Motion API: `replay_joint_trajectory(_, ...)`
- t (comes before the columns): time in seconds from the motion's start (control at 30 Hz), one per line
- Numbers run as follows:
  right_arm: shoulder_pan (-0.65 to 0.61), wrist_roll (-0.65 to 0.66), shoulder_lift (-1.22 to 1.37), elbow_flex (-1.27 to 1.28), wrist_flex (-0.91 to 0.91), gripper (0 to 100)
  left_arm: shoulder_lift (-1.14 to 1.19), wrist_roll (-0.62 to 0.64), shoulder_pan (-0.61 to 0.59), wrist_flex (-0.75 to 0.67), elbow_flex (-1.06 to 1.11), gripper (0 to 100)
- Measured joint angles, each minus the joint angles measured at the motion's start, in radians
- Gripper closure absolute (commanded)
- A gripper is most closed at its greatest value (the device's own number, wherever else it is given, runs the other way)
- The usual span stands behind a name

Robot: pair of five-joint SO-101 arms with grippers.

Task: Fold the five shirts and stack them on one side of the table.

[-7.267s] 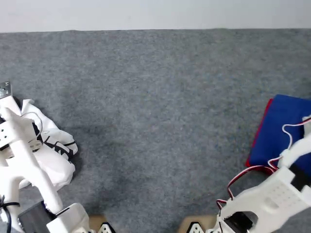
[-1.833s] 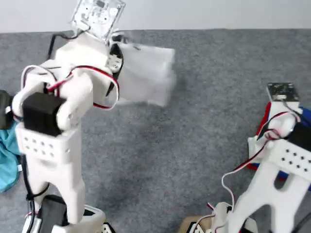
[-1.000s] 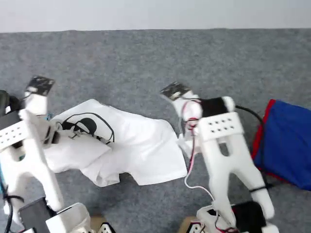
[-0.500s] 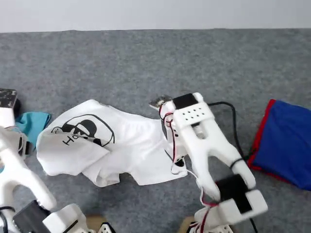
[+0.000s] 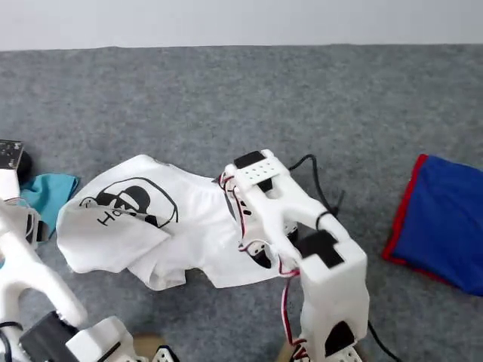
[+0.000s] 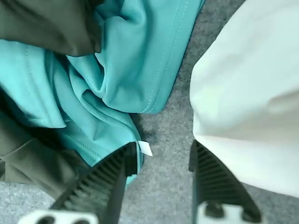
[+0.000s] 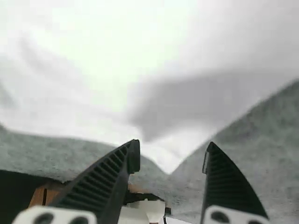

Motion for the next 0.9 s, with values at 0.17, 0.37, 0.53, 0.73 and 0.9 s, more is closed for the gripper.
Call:
replay_joint_trajectory(0.17, 0.003, -0.002, 0.100, -0.080, 0.015, 95.4, 0.000, 0.000, 0.000, 0.000, 0.000, 85)
replay_joint_trajectory(0.37, 0.011, 0.041, 0.163, -0.164, 0.084, 98.7, 0.000, 0.000, 0.000, 0.000, 0.000, 85)
replay_joint_trajectory(0.53, 0.038, 0.098, 0.172, -0.267, 0.120, 98.7, 0.000, 0.000, 0.002, 0.000, -0.025, 87)
replay_joint_trajectory(0.73, 0.210, 0.123, 0.124, -0.430, 0.121, 98.7, 0.000, 0.000, 0.034, 0.000, -0.109, 92)
replay_joint_trajectory(0.9, 0.354, 0.123, 0.052, -0.597, 0.121, 98.7, 0.000, 0.000, 0.106, 0.052, -0.184, 92)
